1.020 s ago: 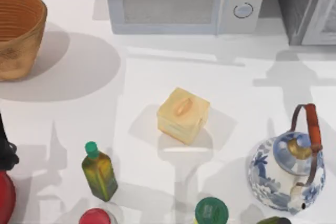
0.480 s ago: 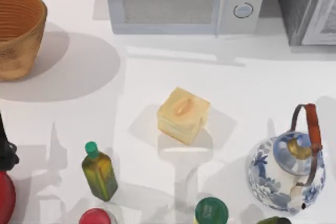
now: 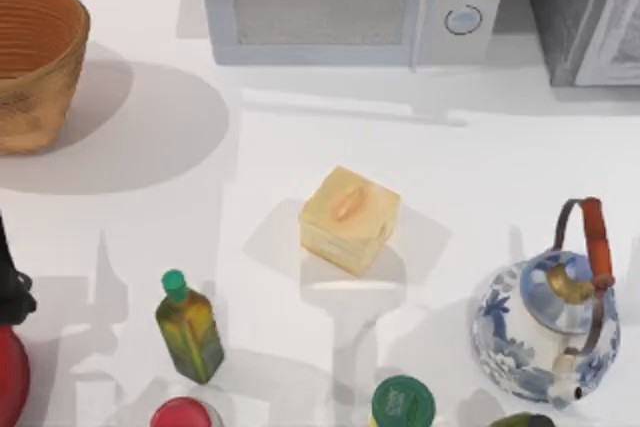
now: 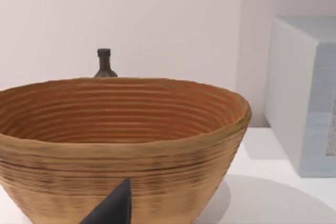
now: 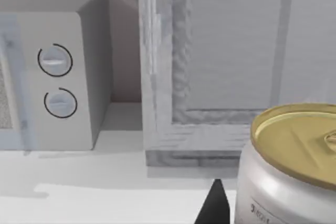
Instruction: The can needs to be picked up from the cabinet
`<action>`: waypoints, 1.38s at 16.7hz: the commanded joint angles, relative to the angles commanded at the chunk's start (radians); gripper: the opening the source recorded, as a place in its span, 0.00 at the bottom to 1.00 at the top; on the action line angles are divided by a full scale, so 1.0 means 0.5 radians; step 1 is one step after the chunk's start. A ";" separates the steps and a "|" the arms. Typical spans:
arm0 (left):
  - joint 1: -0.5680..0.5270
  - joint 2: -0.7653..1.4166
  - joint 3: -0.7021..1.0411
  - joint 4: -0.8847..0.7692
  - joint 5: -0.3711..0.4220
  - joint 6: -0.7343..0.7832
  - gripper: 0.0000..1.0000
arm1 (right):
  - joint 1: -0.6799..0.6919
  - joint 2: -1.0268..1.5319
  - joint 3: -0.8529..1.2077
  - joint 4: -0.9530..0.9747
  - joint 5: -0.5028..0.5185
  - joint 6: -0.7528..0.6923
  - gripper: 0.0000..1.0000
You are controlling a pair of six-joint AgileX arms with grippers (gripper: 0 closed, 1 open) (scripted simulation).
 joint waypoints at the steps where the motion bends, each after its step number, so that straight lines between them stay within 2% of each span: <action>1: 0.000 0.000 0.000 0.000 0.000 0.000 1.00 | -0.014 -0.024 -0.032 0.011 -0.015 -0.001 0.00; 8: 0.000 0.000 0.000 0.000 0.000 0.000 1.00 | -0.014 -0.003 -0.040 0.024 -0.025 0.002 0.00; 12: 0.000 0.000 0.000 0.000 0.000 0.000 1.00 | -0.028 0.267 0.047 0.213 -0.126 0.003 0.00; 17: 0.000 0.000 0.000 0.000 0.000 0.000 1.00 | -0.066 0.979 0.274 0.707 -0.391 0.008 0.00; 23: 0.000 0.000 0.000 0.000 0.000 0.000 1.00 | -0.125 2.143 0.641 1.510 -0.824 0.020 0.00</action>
